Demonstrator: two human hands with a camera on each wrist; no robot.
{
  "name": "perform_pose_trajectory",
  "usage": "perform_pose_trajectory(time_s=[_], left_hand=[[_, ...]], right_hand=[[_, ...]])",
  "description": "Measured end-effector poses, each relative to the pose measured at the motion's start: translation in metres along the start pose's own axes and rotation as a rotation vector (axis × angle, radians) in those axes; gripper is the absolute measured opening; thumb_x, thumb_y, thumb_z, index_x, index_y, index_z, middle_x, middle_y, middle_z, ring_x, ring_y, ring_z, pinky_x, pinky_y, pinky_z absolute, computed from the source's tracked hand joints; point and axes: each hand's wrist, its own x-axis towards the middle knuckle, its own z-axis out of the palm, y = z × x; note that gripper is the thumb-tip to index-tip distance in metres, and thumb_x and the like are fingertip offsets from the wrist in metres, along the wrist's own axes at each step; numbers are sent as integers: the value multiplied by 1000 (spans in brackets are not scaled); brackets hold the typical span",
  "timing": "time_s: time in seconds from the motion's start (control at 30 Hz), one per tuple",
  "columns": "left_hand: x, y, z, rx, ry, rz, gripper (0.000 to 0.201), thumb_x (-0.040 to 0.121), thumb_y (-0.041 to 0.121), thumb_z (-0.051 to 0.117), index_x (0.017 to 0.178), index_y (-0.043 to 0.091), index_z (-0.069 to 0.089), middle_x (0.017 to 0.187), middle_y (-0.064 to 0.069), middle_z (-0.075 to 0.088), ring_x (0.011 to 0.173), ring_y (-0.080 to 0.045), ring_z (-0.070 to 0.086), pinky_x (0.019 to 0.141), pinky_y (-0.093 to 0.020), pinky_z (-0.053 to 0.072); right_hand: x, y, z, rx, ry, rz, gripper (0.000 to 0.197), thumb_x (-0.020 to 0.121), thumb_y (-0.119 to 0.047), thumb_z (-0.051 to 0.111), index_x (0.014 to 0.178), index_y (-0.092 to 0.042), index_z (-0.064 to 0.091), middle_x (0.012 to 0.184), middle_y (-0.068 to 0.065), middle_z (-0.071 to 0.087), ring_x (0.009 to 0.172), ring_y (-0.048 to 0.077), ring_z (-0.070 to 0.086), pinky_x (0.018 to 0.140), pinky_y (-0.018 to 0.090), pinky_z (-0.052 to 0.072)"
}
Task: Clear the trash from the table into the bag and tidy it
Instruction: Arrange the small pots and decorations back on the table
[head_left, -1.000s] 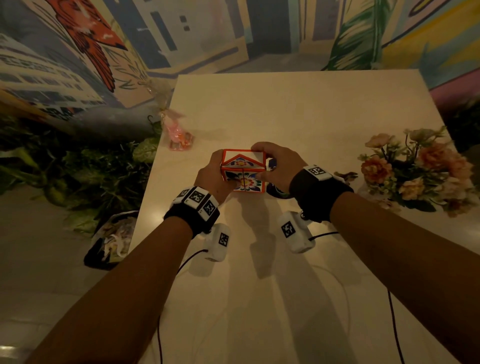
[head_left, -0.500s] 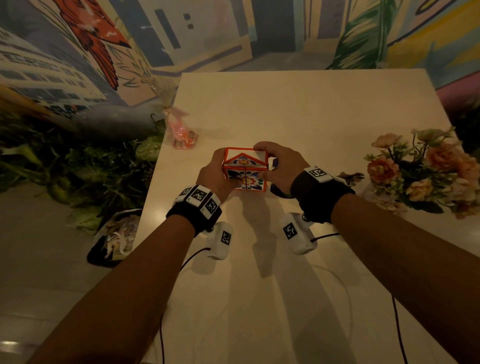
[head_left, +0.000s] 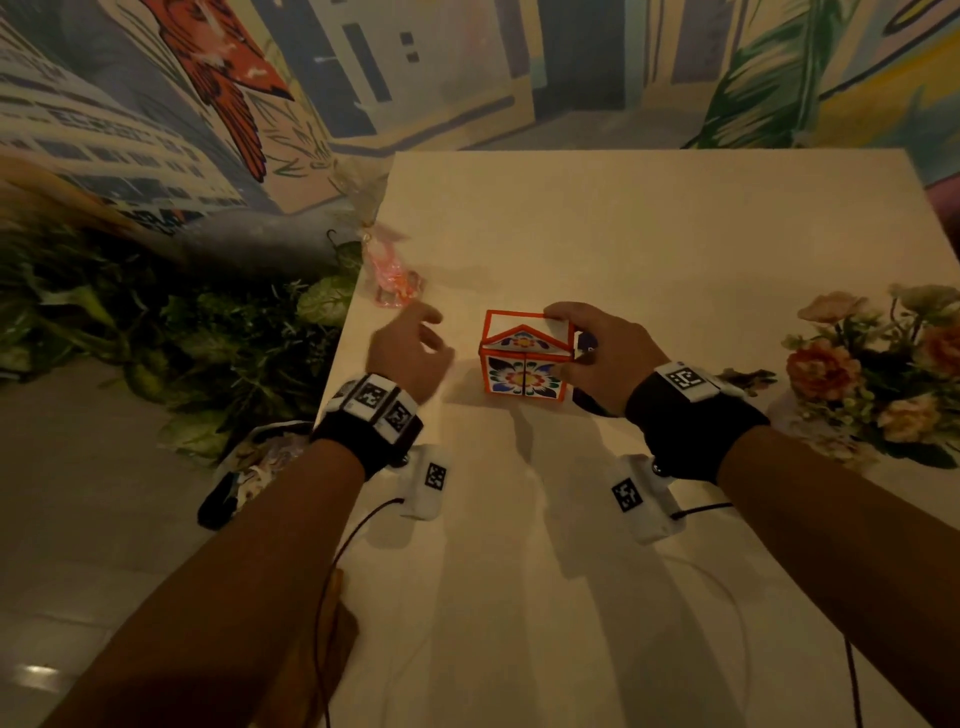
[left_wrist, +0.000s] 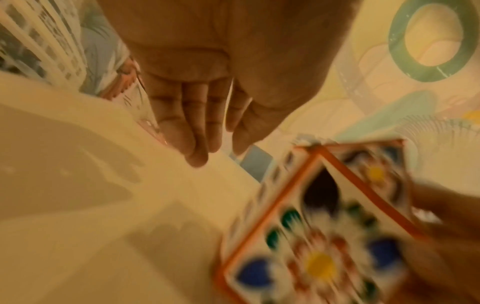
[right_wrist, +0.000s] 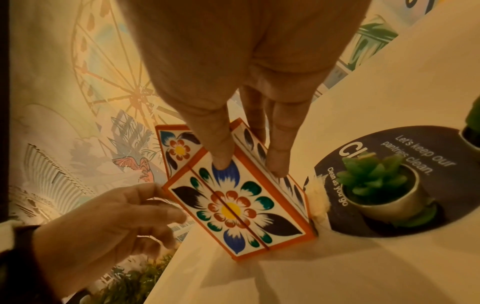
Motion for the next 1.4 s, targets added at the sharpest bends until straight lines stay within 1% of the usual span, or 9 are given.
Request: perform_pose_trajectory(time_s=[0.17,0.33,0.43,0.57,0.67,0.77,0.97,1.1,1.4], left_hand=[[46,-21,-61,16,235,-122,29,74,9,69,101,9,60,86,-4,58,83,-21,55,74,-25,40],[99,-27,-75,-80,54,-233,76,69,23,81,134,11,43,124,-7,54,108,-27,56,89,-36,49],[119,-24,-70,-162,-73,-246,79,63,19,85,131,14,45,120,-7,58,99,-29,63,85,-44,55],[137,-23,-62,-159,-122,-216,91,58,25,88,136,19,40,124,1,52,99,-26,60,65,-32,56],[145,-24,-53,-205,-130,-238,81,63,27,85,131,17,43,120,-1,53,99,-28,59,76,-38,55],[150,-23,-43,-263,-129,-263,50,78,20,73,123,17,51,118,-5,57,99,-27,59,60,-29,50],[122,-23,-33,-205,19,-137,23,82,21,66,97,8,56,82,-7,64,74,-27,67,56,-32,54],[86,-29,-25,-85,71,-78,37,78,32,71,106,10,60,99,-5,64,91,-23,61,78,-33,50],[14,-16,4,28,118,-11,37,75,36,73,96,11,57,83,-1,58,75,-21,54,66,-26,41]], right_hand=[[-1,-3,-1,-7,-10,19,62,79,-25,71,131,-38,42,129,-6,57,94,16,65,91,38,54],[0,-15,-8,-94,-19,32,67,77,-20,72,135,-30,40,134,-2,52,102,20,60,93,35,51],[-2,-22,-17,-143,-5,15,73,75,-20,74,138,-27,37,142,-1,44,119,20,51,97,28,42],[-9,-28,-22,-188,17,0,73,74,-23,76,137,-26,39,141,-2,43,121,19,48,103,34,42],[-11,-29,-22,-178,-10,15,75,73,-23,77,137,-25,39,140,-1,44,121,19,49,104,35,43],[-7,-30,-18,-184,-28,13,75,74,-24,76,139,-25,38,141,-2,44,122,17,47,102,30,39],[0,-31,-12,-182,-32,22,66,79,-25,70,137,-27,39,137,-2,48,121,18,48,104,34,41],[1,-30,-11,-209,-39,-2,60,81,-28,68,135,-25,42,132,0,50,117,20,50,101,34,42],[-2,-33,-14,-220,-52,-33,58,83,-25,67,135,-21,43,133,4,50,118,23,50,101,33,40]])
